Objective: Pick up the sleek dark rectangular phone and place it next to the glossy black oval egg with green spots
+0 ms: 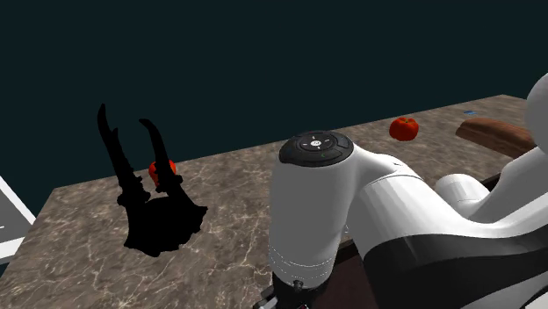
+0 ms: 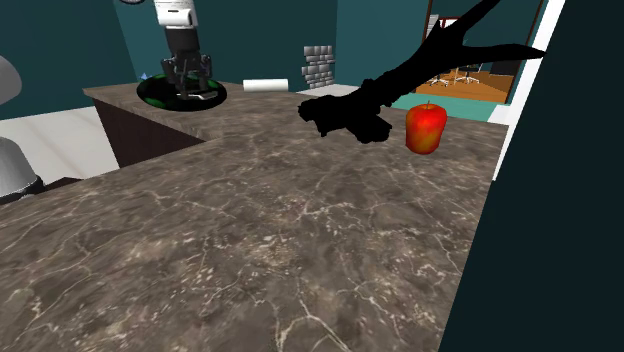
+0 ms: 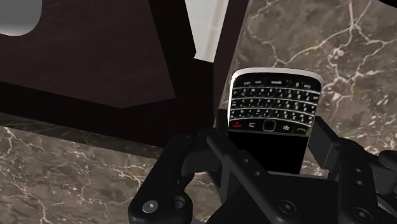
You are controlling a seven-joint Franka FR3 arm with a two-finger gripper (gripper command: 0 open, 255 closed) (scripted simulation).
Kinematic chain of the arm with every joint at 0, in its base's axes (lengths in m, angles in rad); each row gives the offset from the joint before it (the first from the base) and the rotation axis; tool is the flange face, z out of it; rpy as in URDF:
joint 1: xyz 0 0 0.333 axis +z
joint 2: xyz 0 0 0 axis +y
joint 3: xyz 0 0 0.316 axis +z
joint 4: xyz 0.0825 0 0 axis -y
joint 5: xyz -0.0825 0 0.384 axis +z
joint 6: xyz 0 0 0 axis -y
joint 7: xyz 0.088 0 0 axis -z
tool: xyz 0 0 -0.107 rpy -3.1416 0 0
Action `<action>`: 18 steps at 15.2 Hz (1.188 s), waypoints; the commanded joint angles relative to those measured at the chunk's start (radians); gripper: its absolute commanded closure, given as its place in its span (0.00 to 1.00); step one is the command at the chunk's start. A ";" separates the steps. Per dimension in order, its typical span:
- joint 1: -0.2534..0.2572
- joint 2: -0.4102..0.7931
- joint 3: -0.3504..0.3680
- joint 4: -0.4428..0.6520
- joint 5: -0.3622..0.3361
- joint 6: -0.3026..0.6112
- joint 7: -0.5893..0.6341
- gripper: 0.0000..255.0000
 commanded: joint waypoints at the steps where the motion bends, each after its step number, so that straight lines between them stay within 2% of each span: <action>1: 0.000 0.011 0.009 -0.021 0.003 0.033 -0.001 1.00; 12: -0.025 0.126 0.079 -0.103 -0.008 0.226 0.019 1.00; 18: -0.025 0.126 0.079 -0.103 -0.008 0.226 0.019 1.00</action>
